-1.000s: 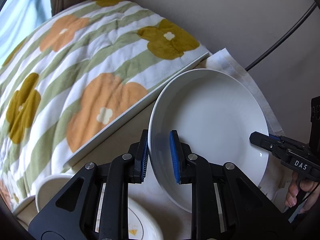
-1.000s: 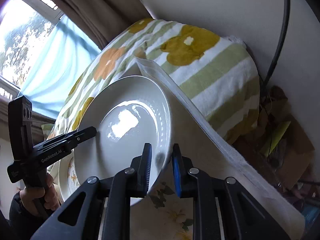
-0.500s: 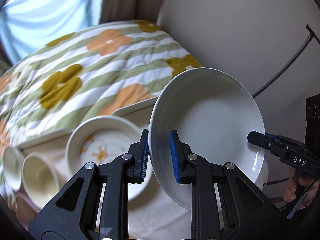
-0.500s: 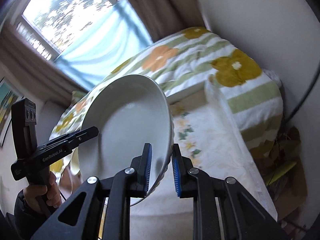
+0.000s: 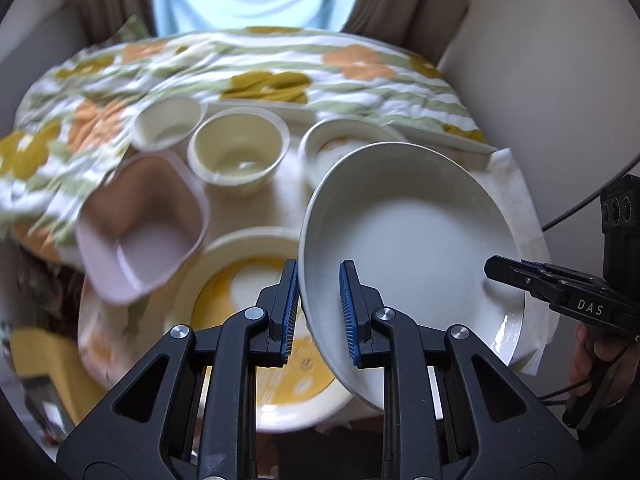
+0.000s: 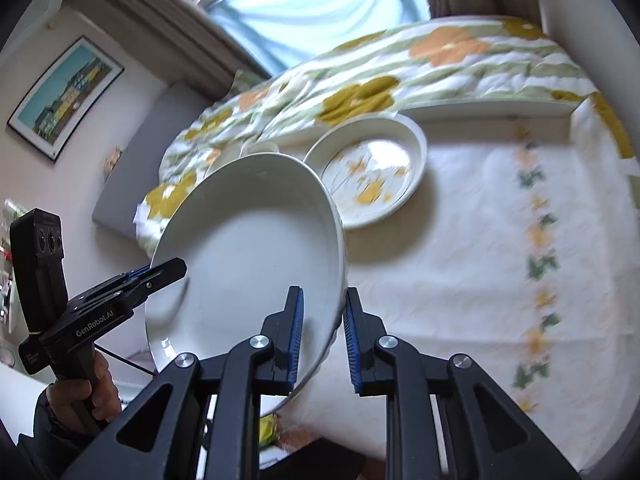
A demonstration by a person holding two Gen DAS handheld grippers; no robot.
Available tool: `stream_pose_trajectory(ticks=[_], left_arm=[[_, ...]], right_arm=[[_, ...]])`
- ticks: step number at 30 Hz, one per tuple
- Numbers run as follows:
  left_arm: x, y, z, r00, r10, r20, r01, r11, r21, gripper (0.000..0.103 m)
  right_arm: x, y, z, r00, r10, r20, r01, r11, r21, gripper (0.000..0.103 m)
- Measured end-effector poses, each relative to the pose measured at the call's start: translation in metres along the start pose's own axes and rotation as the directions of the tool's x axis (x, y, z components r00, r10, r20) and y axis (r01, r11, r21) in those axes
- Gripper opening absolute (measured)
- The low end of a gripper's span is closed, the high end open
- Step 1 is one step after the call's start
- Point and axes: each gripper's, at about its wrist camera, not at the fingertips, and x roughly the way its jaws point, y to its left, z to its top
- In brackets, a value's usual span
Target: Organize plates and bowls
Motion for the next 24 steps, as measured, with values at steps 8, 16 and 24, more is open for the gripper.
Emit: stream_pose_trajectory(ticks=[8,16,24], left_arm=[[0.013,0.056,-0.054,0.998,-0.003,-0.061,-0.002,0.997,-0.083,0.018],[0.038,0.081,-0.068,0.995,-0.024,-0.096,0.014,0.995,-0.099,0.018],[0.059,0.086,-0.057,0.995,0.004,-0.100,-0.008,0.999,-0.048,0.018]], right_arm=[[0.056,0.014,-0.034,0.994,-0.007,-0.112,0.007,1.000,0.003,0.018],[0.073,0.030,-0.035,0.992,-0.067,-0.110,0.065,0.998,-0.016,0.018],[0.082,0.039,-0.029,0.987,-0.128,-0.098,0.123,0.991,-0.056,0.018]])
